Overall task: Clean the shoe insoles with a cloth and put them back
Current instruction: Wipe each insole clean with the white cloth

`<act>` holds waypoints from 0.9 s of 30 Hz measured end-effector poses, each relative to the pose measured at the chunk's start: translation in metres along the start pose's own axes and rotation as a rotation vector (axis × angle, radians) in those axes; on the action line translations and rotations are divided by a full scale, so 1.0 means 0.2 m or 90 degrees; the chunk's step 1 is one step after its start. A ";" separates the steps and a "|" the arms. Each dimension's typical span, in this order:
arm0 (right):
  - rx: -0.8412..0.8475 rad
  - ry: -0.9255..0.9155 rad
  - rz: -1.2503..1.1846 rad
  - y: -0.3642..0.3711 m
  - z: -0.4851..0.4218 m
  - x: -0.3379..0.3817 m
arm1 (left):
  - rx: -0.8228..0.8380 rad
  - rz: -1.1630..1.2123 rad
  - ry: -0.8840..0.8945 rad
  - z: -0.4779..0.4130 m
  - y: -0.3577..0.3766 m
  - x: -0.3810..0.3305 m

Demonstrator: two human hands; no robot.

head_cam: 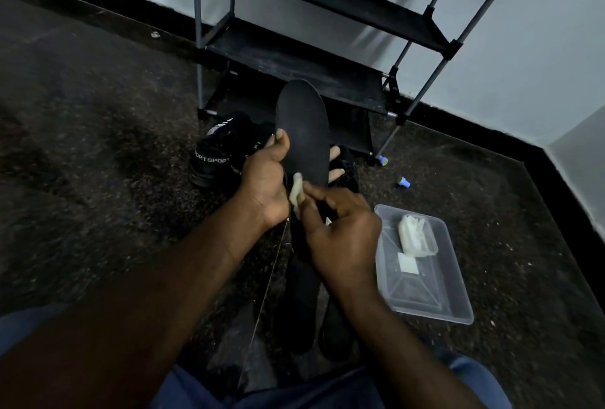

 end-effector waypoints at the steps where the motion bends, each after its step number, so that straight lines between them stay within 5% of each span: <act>1: -0.009 0.002 0.009 -0.02 -0.04 -0.01 | 0.008 -0.007 -0.012 0.00 0.02 0.01; 6: -0.036 0.018 0.045 -0.10 -0.15 -0.08 | 0.014 -0.109 -0.049 0.00 0.03 0.04; 14: 0.029 0.130 -0.114 -0.05 -0.05 -0.19 | -0.003 -0.154 -0.058 -0.01 0.00 0.03; 21: -0.104 0.264 -0.191 -0.16 -0.07 -0.28 | 0.076 -0.202 -0.201 0.08 0.08 0.23; 27: -0.073 0.134 0.039 -0.22 -0.16 -0.18 | 0.098 -0.157 -0.235 0.10 0.12 0.29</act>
Point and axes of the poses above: each hand's wrist, its own z-axis away from the middle knuckle, its own y-axis out of the palm, x = y × z, the point moved 10 cm from there along -z, towards the middle knuckle, and after that the axes turned 8 degrees about x, right-handed, at the moved point
